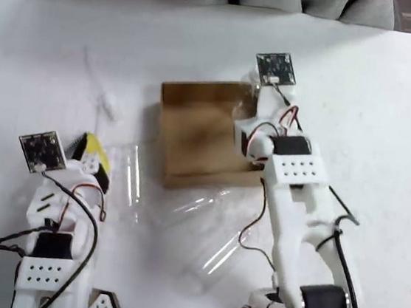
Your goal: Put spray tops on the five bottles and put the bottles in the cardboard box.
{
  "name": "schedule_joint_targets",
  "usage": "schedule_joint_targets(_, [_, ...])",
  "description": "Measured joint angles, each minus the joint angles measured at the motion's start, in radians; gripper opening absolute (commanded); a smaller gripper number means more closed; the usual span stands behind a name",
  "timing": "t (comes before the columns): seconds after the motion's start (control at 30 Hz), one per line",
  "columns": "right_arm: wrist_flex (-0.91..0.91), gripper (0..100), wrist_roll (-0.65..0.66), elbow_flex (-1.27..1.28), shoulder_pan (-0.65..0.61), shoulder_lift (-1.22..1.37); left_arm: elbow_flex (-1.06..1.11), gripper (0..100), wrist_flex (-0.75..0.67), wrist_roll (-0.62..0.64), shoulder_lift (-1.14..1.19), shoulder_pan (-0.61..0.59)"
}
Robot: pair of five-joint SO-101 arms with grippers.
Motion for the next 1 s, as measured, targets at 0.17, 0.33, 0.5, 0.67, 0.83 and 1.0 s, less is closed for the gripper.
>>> schedule_joint_targets(0.17, [0.173, 3.4, 0.0, 0.0, 0.0, -0.087, 0.0, 2, 0.0, 0.0, 0.0, 0.0])
schedule_joint_targets(0.33, [0.361, 6.1, -0.049, 0.0, -0.009, -0.16, 0.0, 2, 0.0, 0.0, 0.0, 0.0])
schedule_joint_targets(0.5, [0.582, 6.6, -0.052, 0.0, -0.041, -0.17, 0.0, 2, 0.0, 0.0, 0.0, 0.0])
schedule_joint_targets(0.67, [0.772, 6.3, 0.092, 0.0, -0.074, -0.173, 0.0, 2, 0.0, 0.0, 0.0, 0.0])
schedule_joint_targets(0.83, [0.859, 6.2, 0.405, 0.0, -0.086, -0.186, 0.0, 2, 0.0, 0.0, 0.0, 0.0])
schedule_joint_targets(1.0, [0.867, 6.2, 0.66, 0.115, -0.084, -0.209, 0.0, 2, 0.0, 0.0, 0.0, 0.0])
